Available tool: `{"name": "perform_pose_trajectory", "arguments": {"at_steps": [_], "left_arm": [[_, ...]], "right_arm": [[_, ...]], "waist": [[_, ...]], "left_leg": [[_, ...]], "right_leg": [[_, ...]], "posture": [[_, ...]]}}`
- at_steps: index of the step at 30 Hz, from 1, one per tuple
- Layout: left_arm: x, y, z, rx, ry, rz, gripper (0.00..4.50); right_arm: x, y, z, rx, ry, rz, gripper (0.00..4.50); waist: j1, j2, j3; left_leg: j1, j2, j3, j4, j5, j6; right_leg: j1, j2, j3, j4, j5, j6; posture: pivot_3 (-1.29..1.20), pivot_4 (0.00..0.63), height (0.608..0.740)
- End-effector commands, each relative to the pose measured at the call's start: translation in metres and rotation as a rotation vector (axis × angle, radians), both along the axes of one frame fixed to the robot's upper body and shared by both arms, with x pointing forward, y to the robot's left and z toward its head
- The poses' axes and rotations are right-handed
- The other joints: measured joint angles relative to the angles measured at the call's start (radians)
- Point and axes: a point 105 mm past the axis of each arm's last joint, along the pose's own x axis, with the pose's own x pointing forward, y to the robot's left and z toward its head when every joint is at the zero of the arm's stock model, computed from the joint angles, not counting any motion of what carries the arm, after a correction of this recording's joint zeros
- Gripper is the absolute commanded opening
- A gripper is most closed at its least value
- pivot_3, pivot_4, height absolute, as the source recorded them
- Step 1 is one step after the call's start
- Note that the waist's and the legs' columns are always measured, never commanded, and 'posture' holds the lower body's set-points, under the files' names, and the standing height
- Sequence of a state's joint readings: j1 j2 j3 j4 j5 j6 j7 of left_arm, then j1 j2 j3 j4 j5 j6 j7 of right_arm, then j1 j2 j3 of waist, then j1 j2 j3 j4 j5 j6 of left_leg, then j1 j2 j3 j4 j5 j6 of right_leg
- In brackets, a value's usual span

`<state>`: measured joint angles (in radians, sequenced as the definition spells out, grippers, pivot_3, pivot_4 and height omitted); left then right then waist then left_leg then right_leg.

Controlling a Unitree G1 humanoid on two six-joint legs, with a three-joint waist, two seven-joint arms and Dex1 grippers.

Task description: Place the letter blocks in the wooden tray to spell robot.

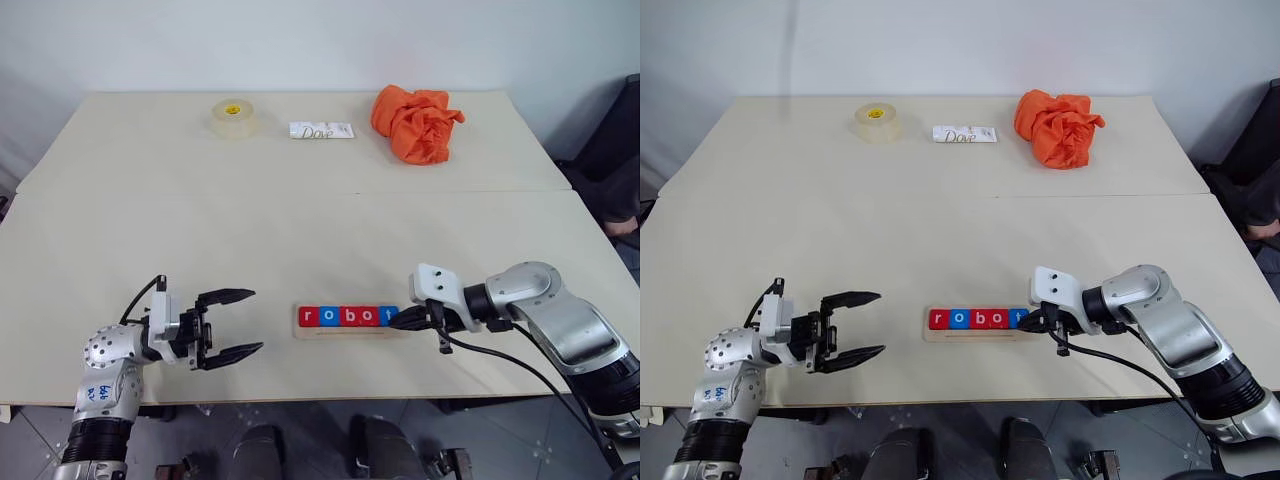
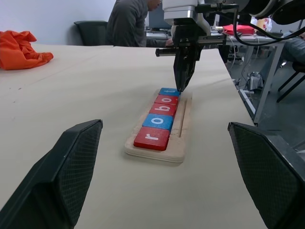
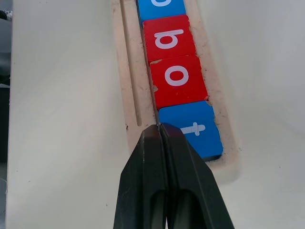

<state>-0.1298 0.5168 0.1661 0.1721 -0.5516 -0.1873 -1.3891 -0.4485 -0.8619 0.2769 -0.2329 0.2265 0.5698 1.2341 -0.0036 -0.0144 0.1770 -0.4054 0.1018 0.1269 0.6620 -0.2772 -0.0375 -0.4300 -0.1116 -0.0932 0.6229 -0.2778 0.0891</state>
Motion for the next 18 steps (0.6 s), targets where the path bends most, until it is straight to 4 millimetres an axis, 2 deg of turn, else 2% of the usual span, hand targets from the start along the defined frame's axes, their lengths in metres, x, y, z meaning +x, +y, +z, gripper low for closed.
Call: {"name": "perform_pose_trajectory", "arguments": {"at_steps": [1,3,6,8,10,15,18], "left_arm": [[-0.003,-0.001,0.005,0.003,-0.028,-0.007,4.50],[-0.002,-0.001,0.005,0.006,-0.017,0.011,4.50],[0.005,0.001,0.005,0.028,-0.034,0.074,4.50],[0.014,0.008,0.001,0.095,-0.044,0.164,4.50],[0.018,0.012,0.006,0.081,-0.060,0.208,4.50],[0.021,0.021,0.021,0.061,-0.086,0.233,4.50],[0.022,0.028,0.027,0.060,-0.104,0.247,4.50]], "right_arm": [[-0.009,0.001,0.020,0.058,-0.037,0.038,0.04],[-0.013,-0.004,0.026,0.082,-0.047,0.044,0.04],[-0.012,-0.020,0.030,0.122,-0.051,0.018,0.57],[-0.011,-0.038,0.031,0.149,-0.067,-0.007,1.23],[-0.010,-0.053,0.031,0.168,-0.080,-0.022,1.91],[-0.011,-0.076,0.042,0.320,-0.097,-0.013,3.61],[-0.009,-0.087,0.041,0.324,-0.097,-0.027,4.49]], "waist": [[0.000,0.000,0.000],[0.001,0.000,0.000],[0.003,0.000,0.000],[0.004,0.000,0.000],[0.003,0.000,0.000],[0.000,0.000,0.000],[0.000,0.000,0.000]], "left_leg": [[0.000,0.000,0.000,0.000,0.000,0.000],[0.000,0.000,0.000,0.000,0.000,0.000],[0.000,0.000,0.000,0.000,0.000,0.000],[0.000,0.000,0.000,0.000,0.000,0.000],[0.000,0.000,0.000,0.000,0.000,0.000],[0.001,0.000,0.000,0.000,0.000,0.000],[0.001,0.000,0.000,0.000,0.000,0.000]], "right_leg": [[0.000,0.000,0.000,0.000,0.000,0.000],[0.000,0.000,0.000,0.000,0.000,0.000],[0.001,0.000,0.000,0.000,0.000,0.000],[0.001,0.000,0.000,-0.001,0.000,0.000],[0.001,0.000,0.000,-0.001,0.000,0.001],[0.001,0.000,0.000,0.000,0.000,0.001],[0.001,0.001,0.000,0.000,0.000,0.001]], "posture": [[0.00,0.150,0.740],[0.00,0.150,0.740],[0.00,0.150,0.740],[0.00,0.150,0.740],[0.00,0.150,0.740],[0.00,0.150,0.740],[0.00,0.150,0.740]]}}
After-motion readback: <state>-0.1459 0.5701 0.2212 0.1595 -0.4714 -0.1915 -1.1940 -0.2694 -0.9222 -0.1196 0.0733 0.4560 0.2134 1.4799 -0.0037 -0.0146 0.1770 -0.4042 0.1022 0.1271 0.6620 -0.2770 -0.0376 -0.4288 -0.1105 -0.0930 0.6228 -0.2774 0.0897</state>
